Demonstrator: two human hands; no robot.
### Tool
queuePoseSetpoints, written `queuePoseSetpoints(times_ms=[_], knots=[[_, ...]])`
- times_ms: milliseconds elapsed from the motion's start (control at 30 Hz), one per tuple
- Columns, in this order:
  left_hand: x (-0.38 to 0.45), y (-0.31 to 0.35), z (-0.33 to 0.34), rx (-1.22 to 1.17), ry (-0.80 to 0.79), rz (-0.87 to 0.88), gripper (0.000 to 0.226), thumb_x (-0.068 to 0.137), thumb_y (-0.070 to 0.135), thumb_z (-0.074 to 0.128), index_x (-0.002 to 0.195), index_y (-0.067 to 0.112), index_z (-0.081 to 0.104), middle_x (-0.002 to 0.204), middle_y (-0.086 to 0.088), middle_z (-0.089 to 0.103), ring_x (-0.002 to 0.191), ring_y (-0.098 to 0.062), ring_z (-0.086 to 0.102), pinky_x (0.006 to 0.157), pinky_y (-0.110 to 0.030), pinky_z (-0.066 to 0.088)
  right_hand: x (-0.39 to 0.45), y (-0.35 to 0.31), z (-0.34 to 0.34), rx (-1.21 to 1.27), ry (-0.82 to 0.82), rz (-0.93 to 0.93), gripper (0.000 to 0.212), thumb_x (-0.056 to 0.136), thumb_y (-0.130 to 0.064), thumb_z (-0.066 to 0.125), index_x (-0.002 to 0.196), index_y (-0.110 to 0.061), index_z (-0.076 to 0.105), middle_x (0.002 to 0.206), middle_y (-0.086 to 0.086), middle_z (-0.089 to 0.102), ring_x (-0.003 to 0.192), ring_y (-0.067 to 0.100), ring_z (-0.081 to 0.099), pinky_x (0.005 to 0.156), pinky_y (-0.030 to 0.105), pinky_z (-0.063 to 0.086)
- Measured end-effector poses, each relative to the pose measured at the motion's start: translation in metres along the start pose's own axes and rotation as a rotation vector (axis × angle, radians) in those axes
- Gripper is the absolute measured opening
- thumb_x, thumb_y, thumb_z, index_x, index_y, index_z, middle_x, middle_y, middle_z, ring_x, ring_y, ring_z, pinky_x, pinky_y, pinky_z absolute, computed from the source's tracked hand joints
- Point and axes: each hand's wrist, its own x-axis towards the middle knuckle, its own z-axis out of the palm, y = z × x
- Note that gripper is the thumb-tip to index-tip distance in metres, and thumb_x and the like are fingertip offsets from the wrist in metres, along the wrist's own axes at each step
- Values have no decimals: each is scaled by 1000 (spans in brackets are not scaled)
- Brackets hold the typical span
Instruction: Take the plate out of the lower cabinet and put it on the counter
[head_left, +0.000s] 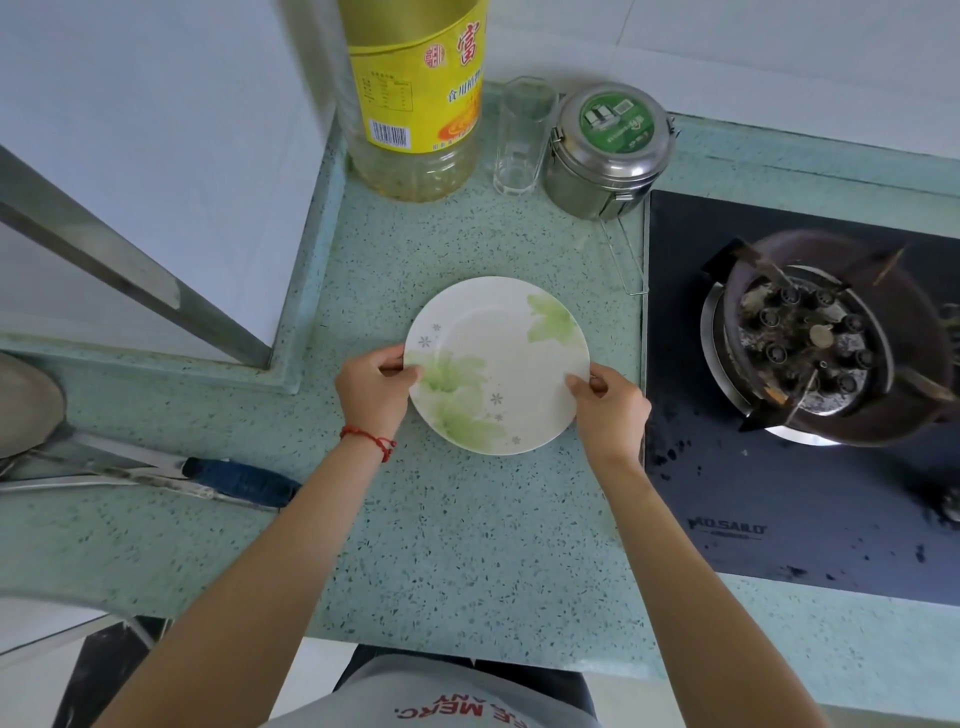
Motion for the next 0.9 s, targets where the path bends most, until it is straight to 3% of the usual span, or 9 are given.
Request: queuePoseSetpoints(times_ms=[200, 267, 367, 500, 700, 900], knots=[[-6, 3, 0, -7, 25, 32, 28, 72, -1, 68, 100, 2, 67, 94, -17, 72, 74, -15, 61, 72, -22, 46, -3, -3, -3, -6, 13, -19, 11, 84, -17, 60, 87, -8, 65, 74, 10, 65, 61, 13, 52, 60, 25, 48], [-10, 2, -2, 6, 31, 38, 27, 73, -1, 66, 99, 4, 68, 94, -16, 72, 75, -14, 61, 68, -14, 45, -4, -2, -5, -12, 15, -24, 16, 84, -18, 60, 97, -10, 65, 72, -2, 61, 63, 2, 51, 57, 16, 44], [-16, -2, -5, 25, 36, 61, 23, 76, 0, 64, 98, 4, 68, 96, -16, 72, 77, -14, 60, 61, 2, 40, -8, 1, -9, -13, 10, -30, 23, 86, -17, 59, 107, -10, 62, 70, -12, 55, 63, -2, 49, 54, 11, 35], [-33, -5, -9, 57, 32, 72, 22, 81, 8, 61, 102, 5, 66, 102, -15, 71, 82, -15, 61, 75, -21, 46, -21, 6, -15, -59, -27, -102, 31, 88, -21, 57, 116, -9, 57, 94, 6, 65, 75, 12, 55, 68, 25, 45], [-63, -12, -12, 230, -69, 209, 32, 88, 19, 54, 114, 2, 58, 117, -21, 62, 106, -31, 58, 90, -34, 44, -48, 14, -25, -178, -82, -274, 35, 91, -25, 51, 122, -8, 52, 126, 11, 53, 106, 24, 55, 88, 39, 49], [-110, -23, -13, 359, -115, 365, 37, 91, 20, 50, 120, -1, 52, 127, -21, 56, 118, -34, 50, 99, -40, 40, -84, 32, -45, -322, -117, -439, 39, 93, -25, 48, 127, -7, 45, 136, 10, 48, 125, 26, 44, 95, 40, 43]])
